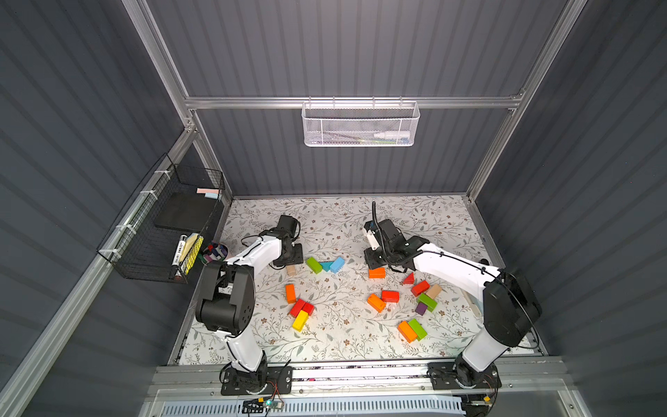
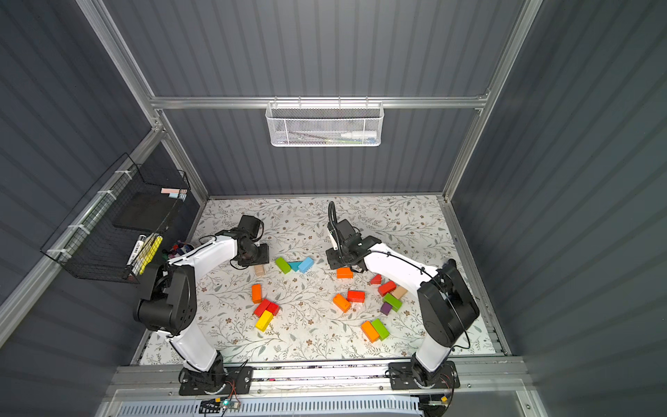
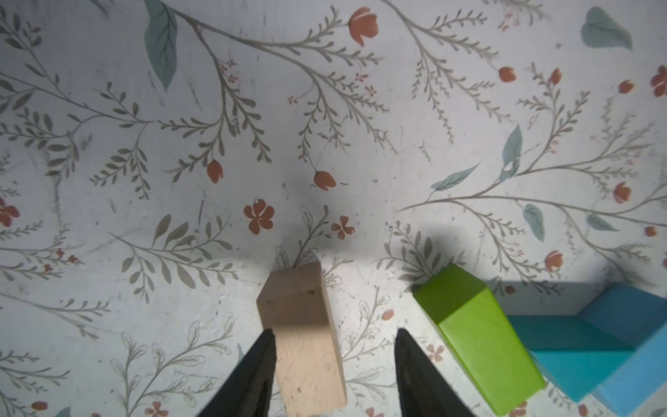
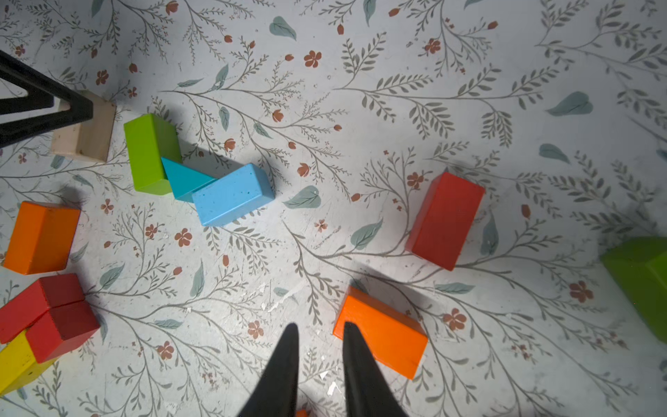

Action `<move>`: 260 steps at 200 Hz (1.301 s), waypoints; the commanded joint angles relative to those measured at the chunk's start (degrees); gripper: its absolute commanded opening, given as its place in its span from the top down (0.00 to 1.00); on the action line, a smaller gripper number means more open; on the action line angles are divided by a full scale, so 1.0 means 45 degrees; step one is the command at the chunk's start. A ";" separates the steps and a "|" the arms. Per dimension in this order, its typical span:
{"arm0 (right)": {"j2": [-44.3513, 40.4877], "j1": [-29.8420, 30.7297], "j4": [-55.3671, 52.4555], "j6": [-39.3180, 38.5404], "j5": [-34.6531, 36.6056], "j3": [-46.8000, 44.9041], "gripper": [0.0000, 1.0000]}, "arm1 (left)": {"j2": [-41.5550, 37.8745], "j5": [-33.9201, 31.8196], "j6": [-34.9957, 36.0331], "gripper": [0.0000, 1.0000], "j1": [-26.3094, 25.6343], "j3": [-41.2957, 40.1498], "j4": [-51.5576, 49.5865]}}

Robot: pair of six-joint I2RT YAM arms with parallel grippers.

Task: Assemble a heart with building blocks
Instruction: Pick up the building block from the center of the board.

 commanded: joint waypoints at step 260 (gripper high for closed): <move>-0.2284 -0.0919 0.2662 0.0429 -0.0693 -0.3423 0.80 | -0.2482 -0.0112 0.7171 0.86 -0.0508 -0.0873 0.0803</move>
